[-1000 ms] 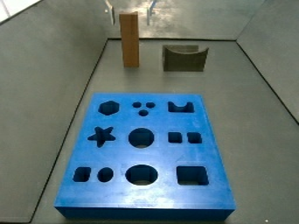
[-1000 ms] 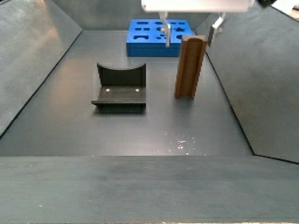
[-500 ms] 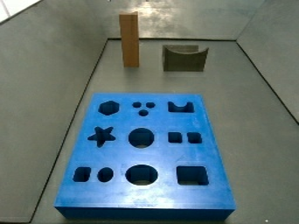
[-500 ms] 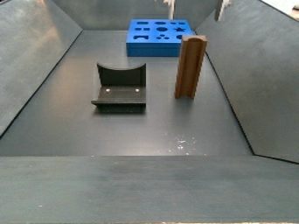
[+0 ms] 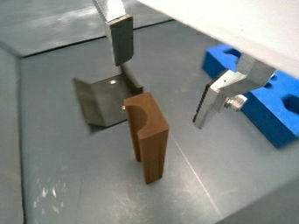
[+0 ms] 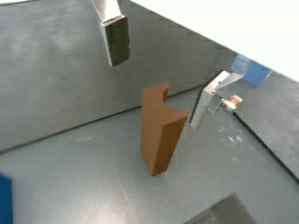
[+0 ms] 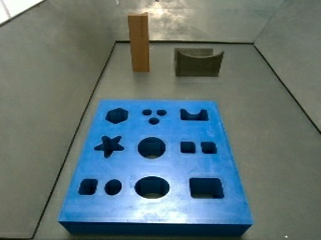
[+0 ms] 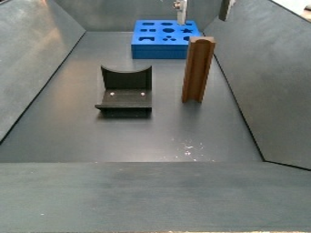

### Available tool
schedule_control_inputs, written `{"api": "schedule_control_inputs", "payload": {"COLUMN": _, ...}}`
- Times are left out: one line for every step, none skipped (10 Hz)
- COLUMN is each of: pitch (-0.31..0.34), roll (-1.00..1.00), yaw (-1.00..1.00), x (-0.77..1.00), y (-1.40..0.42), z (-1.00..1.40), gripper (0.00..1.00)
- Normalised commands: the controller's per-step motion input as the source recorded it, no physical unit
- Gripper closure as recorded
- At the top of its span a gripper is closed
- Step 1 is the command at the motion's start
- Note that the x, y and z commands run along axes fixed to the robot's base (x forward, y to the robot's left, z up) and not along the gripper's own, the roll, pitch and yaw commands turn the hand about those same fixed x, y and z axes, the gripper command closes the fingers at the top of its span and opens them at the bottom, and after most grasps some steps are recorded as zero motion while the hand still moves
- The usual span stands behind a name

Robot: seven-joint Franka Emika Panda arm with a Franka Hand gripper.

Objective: Pick up the arch object. Move up. Rotate the arch object. Move to above the board. Insert the arch object.
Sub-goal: Rotate the arch object.

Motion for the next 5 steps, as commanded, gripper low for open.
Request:
{"api": "schedule_control_inputs", "payload": {"pitch": 0.006, "roll": -0.01, "yaw": 1.00, "x": 0.03, "y": 0.00, "z": -0.03, "gripper": 0.00}}
{"api": "schedule_control_inputs", "payload": {"pitch": 0.006, "roll": -0.01, "yaw": 1.00, "x": 0.03, "y": 0.00, "z": -0.03, "gripper": 0.00}}
{"api": "schedule_control_inputs", "payload": {"pitch": 0.006, "roll": -0.01, "yaw": 1.00, "x": 0.03, "y": 0.00, "z": -0.03, "gripper": 0.00}}
{"api": "schedule_control_inputs", "payload": {"pitch": 0.006, "roll": -0.01, "yaw": 1.00, "x": 0.03, "y": 0.00, "z": -0.03, "gripper": 0.00}}
{"api": "schedule_control_inputs", "payload": {"pitch": 0.006, "roll": -0.01, "yaw": 1.00, "x": 0.03, "y": 0.00, "z": -0.03, "gripper": 0.00}}
